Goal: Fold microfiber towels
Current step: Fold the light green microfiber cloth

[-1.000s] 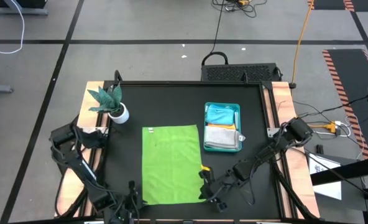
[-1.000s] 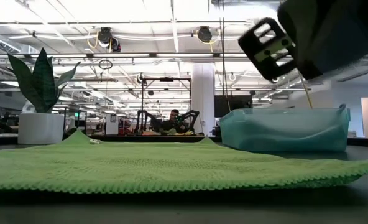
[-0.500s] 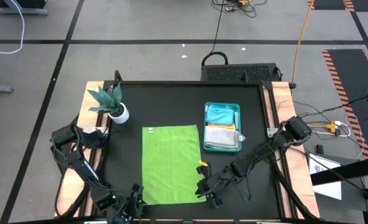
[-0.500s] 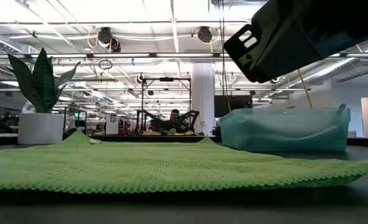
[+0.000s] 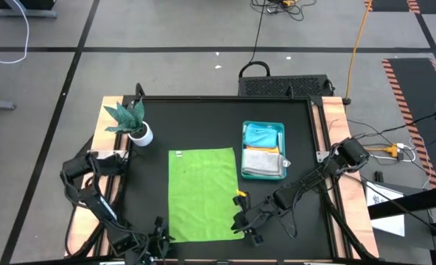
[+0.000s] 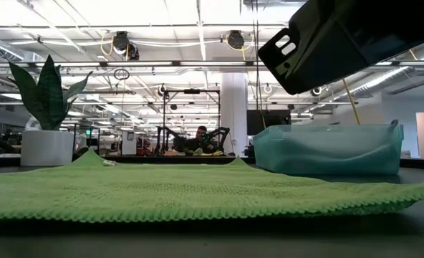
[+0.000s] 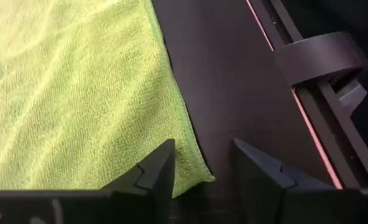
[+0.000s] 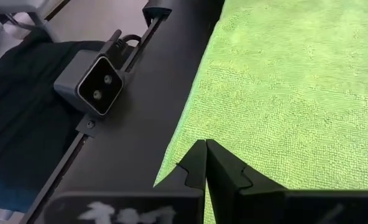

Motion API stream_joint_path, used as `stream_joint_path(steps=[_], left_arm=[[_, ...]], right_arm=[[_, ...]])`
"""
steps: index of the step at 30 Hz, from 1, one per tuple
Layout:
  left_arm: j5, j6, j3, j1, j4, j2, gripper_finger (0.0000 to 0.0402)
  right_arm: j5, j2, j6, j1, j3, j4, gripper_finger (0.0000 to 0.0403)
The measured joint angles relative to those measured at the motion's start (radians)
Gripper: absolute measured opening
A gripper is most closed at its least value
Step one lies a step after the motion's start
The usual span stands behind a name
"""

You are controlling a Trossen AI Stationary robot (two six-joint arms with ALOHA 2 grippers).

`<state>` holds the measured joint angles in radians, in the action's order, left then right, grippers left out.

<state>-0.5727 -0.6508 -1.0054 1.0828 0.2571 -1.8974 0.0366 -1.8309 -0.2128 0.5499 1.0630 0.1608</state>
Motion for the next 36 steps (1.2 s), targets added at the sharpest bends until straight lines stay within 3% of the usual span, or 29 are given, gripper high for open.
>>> stream_joint_path(steps=[12, 17, 21, 27, 36], left_arm=[[-0.034, -0.104, -0.014, -0.008, 0.128, 0.013, 0.0056], [-0.032, -0.131, -0.083, -0.013, 0.241, 0.036, 0.001], [-0.039, -0.135, -0.167, -0.018, 0.349, 0.034, 0.0016], [-0.064, -0.119, -0.216, -0.045, 0.346, 0.035, 0.0031], [-0.057, -0.123, -0.215, -0.1, 0.361, 0.035, 0.0033]], right_arm=[[0.018, 0.0, 0.002, 0.0, 0.0, 0.012, 0.0], [0.018, -0.001, 0.057, 0.001, 0.0, 0.165, 0.0001], [0.024, -0.013, 0.138, 0.001, 0.001, 0.299, 0.002], [0.125, -0.104, 0.221, 0.001, 0.031, 0.403, 0.0089], [0.147, -0.337, 0.279, -0.024, 0.263, 0.412, 0.0175]])
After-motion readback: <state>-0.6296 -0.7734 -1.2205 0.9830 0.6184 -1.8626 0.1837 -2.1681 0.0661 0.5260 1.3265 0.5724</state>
